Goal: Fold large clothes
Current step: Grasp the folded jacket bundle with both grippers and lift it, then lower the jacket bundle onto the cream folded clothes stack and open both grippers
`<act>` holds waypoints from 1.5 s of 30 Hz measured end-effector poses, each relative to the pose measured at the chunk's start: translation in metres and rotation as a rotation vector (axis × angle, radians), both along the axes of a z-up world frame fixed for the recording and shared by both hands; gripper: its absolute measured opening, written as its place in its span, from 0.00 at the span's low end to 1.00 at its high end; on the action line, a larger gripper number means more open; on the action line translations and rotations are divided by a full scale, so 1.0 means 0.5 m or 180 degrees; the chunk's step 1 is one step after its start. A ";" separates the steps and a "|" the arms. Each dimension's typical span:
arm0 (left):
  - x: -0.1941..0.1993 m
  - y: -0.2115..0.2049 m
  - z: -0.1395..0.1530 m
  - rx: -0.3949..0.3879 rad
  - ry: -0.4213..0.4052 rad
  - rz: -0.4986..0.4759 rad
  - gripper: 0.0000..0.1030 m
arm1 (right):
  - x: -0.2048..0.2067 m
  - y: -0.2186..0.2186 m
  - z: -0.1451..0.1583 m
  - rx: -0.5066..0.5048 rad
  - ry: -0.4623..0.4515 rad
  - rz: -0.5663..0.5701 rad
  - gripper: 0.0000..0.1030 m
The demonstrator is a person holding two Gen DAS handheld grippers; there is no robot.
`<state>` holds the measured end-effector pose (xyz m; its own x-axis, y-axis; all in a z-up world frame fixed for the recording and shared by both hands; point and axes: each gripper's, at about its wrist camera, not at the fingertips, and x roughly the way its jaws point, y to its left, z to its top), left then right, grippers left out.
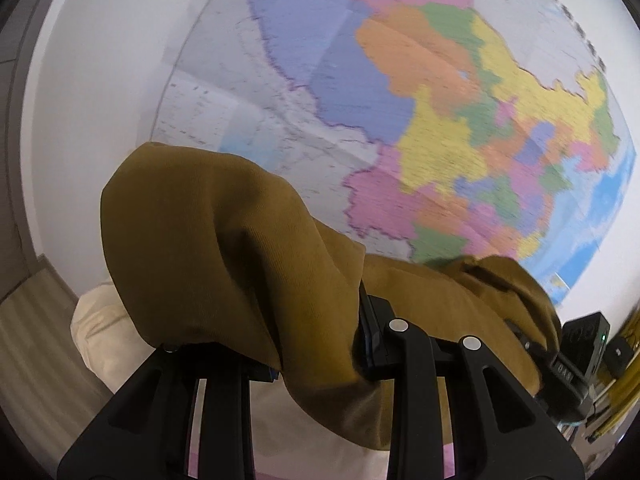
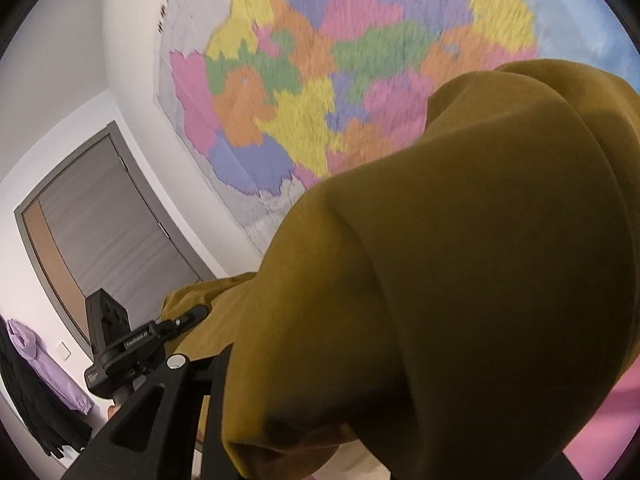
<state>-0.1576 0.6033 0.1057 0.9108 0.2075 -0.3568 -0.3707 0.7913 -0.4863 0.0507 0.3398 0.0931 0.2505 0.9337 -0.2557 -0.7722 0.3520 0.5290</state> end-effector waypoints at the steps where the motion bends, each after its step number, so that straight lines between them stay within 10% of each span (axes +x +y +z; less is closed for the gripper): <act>1: 0.004 0.015 -0.002 0.0005 0.0019 0.0028 0.27 | -0.006 0.011 -0.011 -0.0036 -0.0001 0.0010 0.25; 9: 0.029 0.101 -0.027 0.0028 -0.0061 0.0110 0.27 | -0.040 0.076 -0.090 -0.0229 -0.0045 0.0080 0.25; 17: 0.026 0.132 -0.256 -0.0263 0.0441 0.0067 0.33 | -0.047 0.037 -0.231 -0.0838 0.0305 0.0238 0.36; 22: 0.001 0.126 -0.275 -0.0361 0.0452 0.0085 0.40 | -0.062 -0.032 -0.249 -0.0833 0.0625 0.0411 0.46; 29: -0.007 0.133 -0.285 -0.0415 0.0648 0.0126 0.53 | -0.092 -0.144 -0.220 -0.0913 0.0636 0.0609 0.57; 37: -0.044 0.064 -0.254 0.0083 0.0786 0.0275 0.63 | -0.175 -0.313 -0.087 -0.1070 -0.0242 0.0643 0.53; 45: -0.086 -0.008 -0.185 0.0445 0.0572 0.0463 0.67 | -0.142 -0.135 -0.011 -0.1176 -0.0652 0.0176 0.53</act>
